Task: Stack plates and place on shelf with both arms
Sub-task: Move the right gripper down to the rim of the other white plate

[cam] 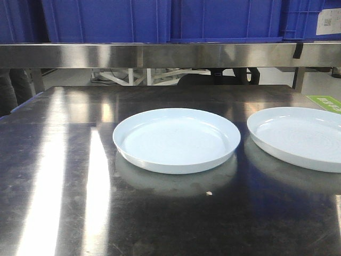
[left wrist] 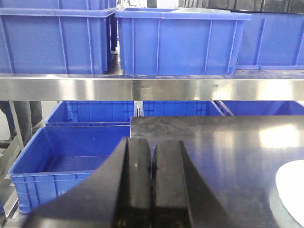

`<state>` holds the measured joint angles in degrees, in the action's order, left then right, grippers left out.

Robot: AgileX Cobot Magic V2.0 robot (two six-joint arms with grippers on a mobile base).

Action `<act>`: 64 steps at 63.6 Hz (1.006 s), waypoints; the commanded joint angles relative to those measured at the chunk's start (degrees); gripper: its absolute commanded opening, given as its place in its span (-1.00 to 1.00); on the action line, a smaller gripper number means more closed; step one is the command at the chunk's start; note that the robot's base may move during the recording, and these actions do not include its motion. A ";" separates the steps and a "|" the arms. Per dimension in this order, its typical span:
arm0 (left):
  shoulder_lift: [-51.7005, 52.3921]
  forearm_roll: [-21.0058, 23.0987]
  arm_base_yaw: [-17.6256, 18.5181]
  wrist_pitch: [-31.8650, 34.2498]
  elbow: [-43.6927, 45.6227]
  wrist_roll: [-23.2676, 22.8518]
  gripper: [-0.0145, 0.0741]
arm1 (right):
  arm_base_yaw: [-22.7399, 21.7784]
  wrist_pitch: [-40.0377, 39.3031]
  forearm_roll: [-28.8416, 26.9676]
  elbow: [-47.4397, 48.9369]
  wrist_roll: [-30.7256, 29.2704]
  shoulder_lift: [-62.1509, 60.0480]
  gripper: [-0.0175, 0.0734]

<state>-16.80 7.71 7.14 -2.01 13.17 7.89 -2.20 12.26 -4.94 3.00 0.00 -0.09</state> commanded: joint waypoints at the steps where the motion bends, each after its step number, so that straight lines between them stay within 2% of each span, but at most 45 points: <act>1: -0.32 0.56 -0.10 4.83 1.71 -0.24 -0.49 | -0.19 2.41 1.16 6.52 0.00 3.68 -0.51; 9: -0.32 0.56 -0.10 4.83 1.71 -0.24 -0.49 | -0.19 8.42 1.16 12.60 0.00 11.47 -0.51; 36: -0.32 0.56 -0.10 4.83 1.71 -0.24 -0.49 | -0.19 10.32 1.11 24.07 0.00 37.26 -0.51; 53: -0.32 0.56 -0.10 4.83 1.71 -0.24 -0.49 | -0.19 25.48 1.11 34.93 0.00 52.98 -0.51; 64: -0.32 0.56 -0.10 4.74 1.71 -0.24 -0.49 | -0.25 29.49 1.11 43.59 0.00 61.85 -0.51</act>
<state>-16.80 7.93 7.14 -2.01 13.17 7.89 -2.20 42.73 -4.34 41.28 0.00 59.06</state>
